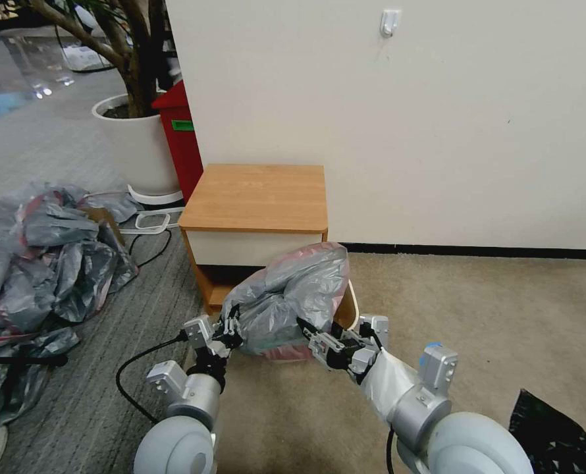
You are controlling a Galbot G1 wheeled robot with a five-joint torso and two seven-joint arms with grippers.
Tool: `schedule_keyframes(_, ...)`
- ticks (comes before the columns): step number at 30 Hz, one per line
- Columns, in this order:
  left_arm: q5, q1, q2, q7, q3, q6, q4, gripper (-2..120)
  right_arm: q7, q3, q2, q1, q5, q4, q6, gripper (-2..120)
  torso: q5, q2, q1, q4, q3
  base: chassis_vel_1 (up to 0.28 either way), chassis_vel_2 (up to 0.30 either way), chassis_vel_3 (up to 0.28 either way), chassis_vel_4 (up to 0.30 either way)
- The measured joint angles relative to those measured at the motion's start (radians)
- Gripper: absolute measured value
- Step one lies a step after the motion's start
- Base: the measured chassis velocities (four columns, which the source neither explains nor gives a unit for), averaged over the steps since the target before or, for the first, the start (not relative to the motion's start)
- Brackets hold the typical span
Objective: Pick up the garbage bag from the table and place it over the trash can.
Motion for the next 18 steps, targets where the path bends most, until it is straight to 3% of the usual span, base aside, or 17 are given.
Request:
schedule_keyframes(5, -0.015, -0.008, 0.0, -0.01, -0.001, 0.007, -0.001, 9, -0.001, 0.001, -0.001, -0.002, -0.004, 0.001, 0.003, 24, 0.0, 0.0, 0.0, 0.0, 0.0, 0.0, 0.0, 0.0, 0.0)
schedule_keyframes(7, -0.035, -0.019, -0.001, -0.022, -0.003, 0.017, -0.001, 9, -0.001, 0.008, -0.006, -0.005, -0.004, 0.007, 0.004, 10, 0.0, 0.0, 0.0, 0.0, 0.0, 0.0, 0.0, 0.0, 0.0)
schedule_keyframes(10, -0.045, -0.026, -0.001, -0.025, -0.008, 0.021, -0.001, 9, -0.001, 0.021, -0.011, -0.01, -0.003, 0.009, 0.004, 0, 0.0, 0.0, 0.0, 0.0, 0.0, 0.0, 0.0, 0.0, 0.0)
schedule_keyframes(18, -0.065, -0.028, 0.001, -0.027, -0.022, 0.027, 0.001, 9, 0.001, 0.083, -0.014, -0.019, 0.004, 0.026, 0.004, 0, 0.0, 0.0, 0.0, 0.0, 0.0, 0.0, 0.0, 0.0, 0.0)
